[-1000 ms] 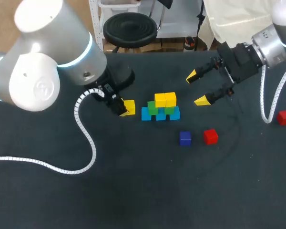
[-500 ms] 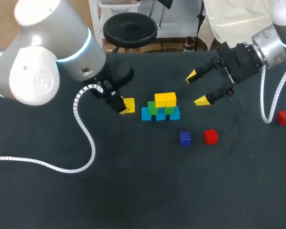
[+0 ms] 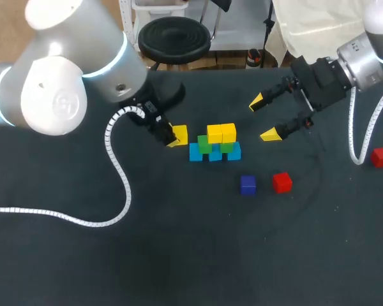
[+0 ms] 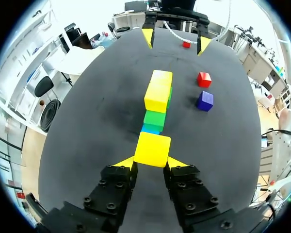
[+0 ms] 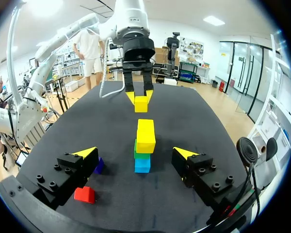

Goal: Place the blue cubes, place green cubes on the blue cubes, place the yellow cubes on the green cubes, then place the red cubes on the yellow cubes, and place purple cube on the red cubes.

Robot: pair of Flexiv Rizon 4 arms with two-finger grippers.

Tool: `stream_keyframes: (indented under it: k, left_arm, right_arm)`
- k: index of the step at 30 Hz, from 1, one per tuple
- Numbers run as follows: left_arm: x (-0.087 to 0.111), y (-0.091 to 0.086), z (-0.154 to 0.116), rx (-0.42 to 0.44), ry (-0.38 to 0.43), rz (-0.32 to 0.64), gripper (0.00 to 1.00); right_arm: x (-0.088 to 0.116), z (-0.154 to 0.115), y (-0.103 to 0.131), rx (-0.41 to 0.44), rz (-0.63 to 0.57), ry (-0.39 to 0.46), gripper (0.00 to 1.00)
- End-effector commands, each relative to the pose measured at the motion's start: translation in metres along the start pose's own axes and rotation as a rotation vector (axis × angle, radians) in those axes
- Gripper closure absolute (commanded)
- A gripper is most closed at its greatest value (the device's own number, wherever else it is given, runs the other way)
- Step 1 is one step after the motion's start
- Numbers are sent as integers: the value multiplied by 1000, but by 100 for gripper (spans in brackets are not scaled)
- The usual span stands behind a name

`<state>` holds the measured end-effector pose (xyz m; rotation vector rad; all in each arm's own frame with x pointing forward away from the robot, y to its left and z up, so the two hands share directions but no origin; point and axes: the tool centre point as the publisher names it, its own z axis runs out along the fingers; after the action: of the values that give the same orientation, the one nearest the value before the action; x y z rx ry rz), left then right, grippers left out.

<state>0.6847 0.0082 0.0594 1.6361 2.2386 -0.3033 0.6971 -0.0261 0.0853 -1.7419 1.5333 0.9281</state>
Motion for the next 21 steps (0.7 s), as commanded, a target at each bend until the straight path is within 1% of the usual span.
stream_keyframes:
  k: [1,6,11,21]
  left_arm:
    - [-8,5,-2,2,14,-3,100]
    - [-15,-1,-6,-26,36,-1,100]
    - [-21,-6,-5,-32,50,-3,100]
    - [-29,-15,2,16,44,19,100]
  right_arm:
    - [0,0,0,1,-1,-1,0]
    - [0,0,0,1,-1,-1,0]
    - [0,0,0,1,-1,-1,0]
    - [0,0,0,1,-1,-1,0]
